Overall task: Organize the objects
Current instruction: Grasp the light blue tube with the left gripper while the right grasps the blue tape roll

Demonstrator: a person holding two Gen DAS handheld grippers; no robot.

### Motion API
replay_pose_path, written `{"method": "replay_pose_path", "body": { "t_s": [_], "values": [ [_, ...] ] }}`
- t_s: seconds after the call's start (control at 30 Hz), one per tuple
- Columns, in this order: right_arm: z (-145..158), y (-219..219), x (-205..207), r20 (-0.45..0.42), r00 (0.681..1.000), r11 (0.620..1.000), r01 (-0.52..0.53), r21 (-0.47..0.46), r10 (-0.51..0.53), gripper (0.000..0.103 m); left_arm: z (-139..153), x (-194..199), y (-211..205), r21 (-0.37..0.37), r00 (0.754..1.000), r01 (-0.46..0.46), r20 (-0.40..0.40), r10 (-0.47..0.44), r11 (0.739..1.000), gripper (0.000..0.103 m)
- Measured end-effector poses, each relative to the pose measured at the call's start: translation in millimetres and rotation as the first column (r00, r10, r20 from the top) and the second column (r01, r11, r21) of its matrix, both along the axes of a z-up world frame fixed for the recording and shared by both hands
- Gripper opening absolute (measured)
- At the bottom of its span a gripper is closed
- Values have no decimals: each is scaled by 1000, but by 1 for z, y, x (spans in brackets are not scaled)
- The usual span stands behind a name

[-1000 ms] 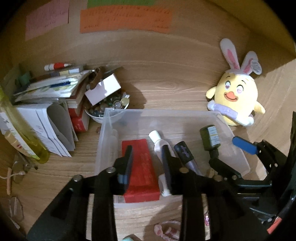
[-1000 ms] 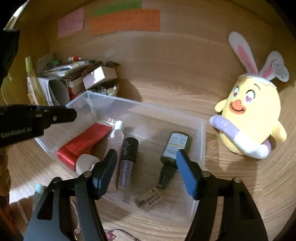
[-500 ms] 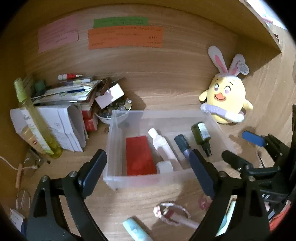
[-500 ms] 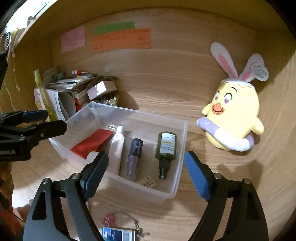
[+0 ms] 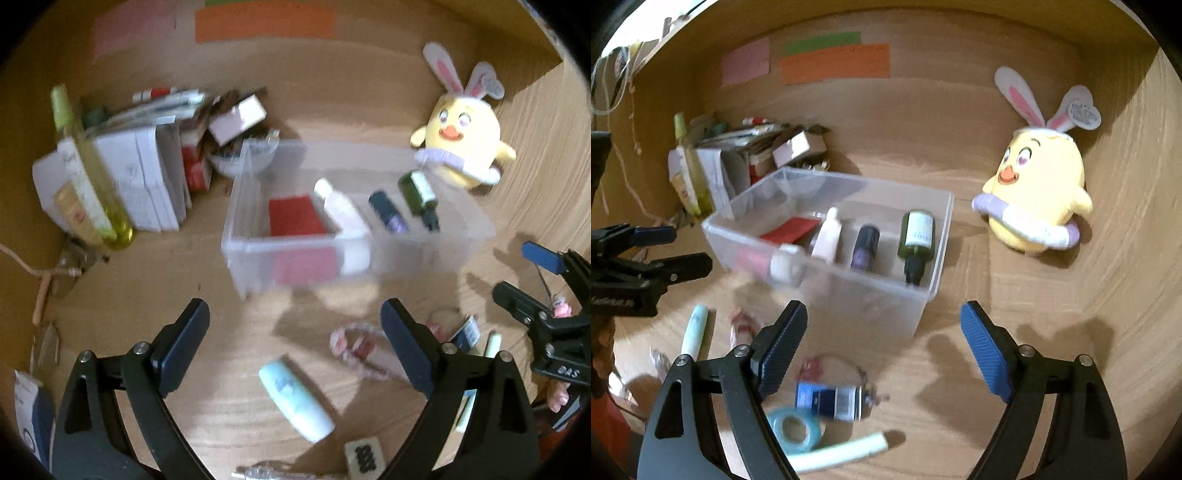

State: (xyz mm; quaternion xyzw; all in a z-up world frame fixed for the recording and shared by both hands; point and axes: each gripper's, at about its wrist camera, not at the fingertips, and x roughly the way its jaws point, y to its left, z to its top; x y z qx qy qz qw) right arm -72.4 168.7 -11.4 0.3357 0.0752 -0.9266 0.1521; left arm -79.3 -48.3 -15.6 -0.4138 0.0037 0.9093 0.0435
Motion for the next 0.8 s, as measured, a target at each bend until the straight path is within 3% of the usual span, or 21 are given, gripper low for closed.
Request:
{"method": "replay_pose_path", "body": {
  "t_s": [0.43,0.57,0.63,0.7,0.8],
  "values": [
    [-37,-9,35,107,991,997,-77,-28,79,83,-44,17,-19,29,990,-53,132,49,998,93],
    [-43,-12,41,125,987,995,-93,-44,98,82,-51,18,-19,49,986,-46,162,37,998,71],
    [-46,-14,43,132,986,994,-100,-39,105,82,-53,20,-19,50,987,-46,158,37,998,69],
    [-49,-16,44,139,984,994,-105,-37,109,78,-52,22,-17,53,988,-44,149,36,998,64],
    [-53,-19,45,150,981,993,-117,-28,120,64,-52,22,-16,56,990,-40,135,32,998,55]
  ]
}}
